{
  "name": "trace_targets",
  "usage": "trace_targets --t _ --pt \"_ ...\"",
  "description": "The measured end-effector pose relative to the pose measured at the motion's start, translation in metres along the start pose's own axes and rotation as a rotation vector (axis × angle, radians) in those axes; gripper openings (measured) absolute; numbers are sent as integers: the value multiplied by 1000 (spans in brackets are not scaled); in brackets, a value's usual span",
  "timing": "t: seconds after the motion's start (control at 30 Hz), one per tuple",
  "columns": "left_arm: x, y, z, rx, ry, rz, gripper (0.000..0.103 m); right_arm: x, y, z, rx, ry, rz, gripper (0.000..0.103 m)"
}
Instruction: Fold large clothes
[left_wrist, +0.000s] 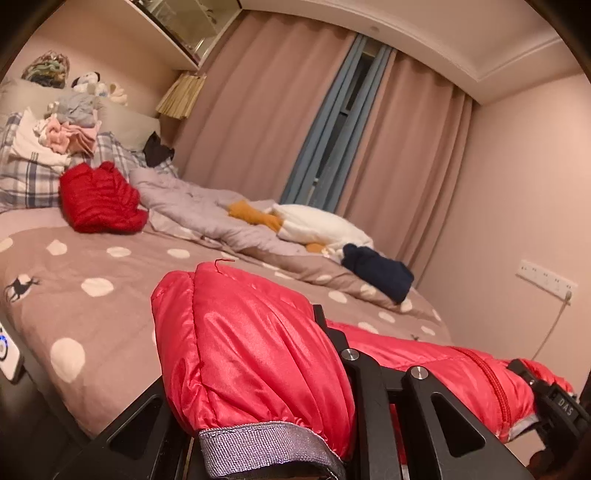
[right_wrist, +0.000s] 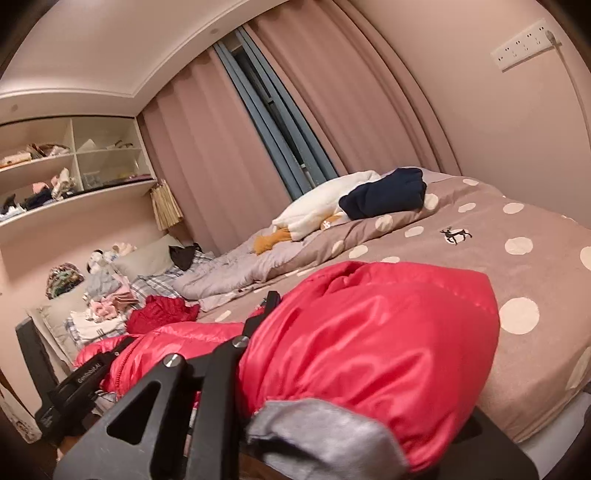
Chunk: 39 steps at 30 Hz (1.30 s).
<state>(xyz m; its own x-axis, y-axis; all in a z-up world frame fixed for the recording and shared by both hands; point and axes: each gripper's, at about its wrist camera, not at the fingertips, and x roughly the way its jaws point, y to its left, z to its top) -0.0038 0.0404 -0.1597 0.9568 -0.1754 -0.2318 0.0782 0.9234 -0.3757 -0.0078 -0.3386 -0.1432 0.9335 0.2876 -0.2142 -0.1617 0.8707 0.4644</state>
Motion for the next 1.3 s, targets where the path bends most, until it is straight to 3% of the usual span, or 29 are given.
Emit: trace_targets --t 0.3,1.3 --pt "18 5 -5 -19 58 22 17 12 -9 -4 4 50 -24 19" --pt "16 -11 -6 11 87 82 17 15 -2 -6 -12 88 -67 21"
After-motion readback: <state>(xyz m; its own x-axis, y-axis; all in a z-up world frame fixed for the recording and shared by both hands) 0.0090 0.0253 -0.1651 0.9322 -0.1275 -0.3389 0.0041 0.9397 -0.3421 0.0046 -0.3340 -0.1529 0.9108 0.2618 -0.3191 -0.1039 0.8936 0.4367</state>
